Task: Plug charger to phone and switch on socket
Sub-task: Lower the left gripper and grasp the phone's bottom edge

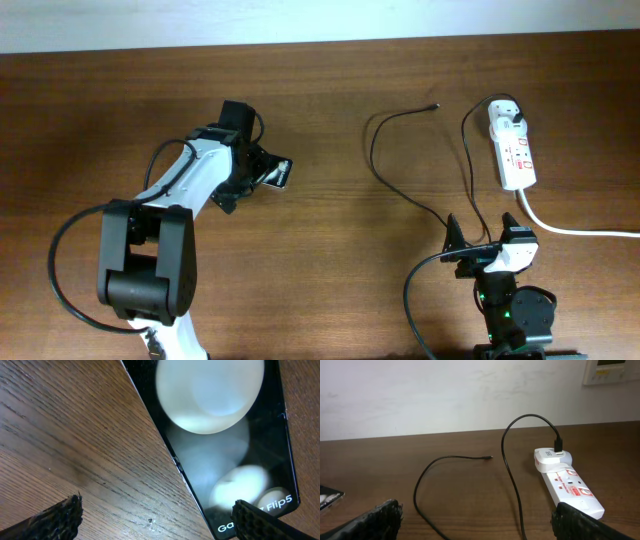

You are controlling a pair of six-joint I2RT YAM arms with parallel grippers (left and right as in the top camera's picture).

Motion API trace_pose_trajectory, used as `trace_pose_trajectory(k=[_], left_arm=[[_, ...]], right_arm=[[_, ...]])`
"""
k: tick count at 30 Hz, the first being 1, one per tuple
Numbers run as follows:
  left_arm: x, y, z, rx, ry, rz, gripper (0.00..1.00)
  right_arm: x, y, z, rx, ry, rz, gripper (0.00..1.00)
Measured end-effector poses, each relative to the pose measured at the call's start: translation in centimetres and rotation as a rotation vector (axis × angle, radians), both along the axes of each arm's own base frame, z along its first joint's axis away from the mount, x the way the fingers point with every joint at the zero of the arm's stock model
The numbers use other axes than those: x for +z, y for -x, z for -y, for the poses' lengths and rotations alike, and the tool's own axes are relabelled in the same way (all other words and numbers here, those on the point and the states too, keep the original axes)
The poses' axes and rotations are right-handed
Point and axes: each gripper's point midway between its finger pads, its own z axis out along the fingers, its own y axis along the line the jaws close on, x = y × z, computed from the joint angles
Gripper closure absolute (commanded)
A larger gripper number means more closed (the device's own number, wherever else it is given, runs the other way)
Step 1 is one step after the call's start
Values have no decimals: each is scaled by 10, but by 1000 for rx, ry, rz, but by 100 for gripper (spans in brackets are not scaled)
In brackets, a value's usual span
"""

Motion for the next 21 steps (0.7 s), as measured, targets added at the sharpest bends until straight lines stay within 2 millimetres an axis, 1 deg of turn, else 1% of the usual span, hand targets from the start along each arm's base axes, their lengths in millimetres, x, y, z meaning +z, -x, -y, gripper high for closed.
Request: trace_pose_trajectory(k=[21], left_arm=[[0,-1,0,3,2,5,1]], right_arm=[[0,0,0,0,0,0,1]])
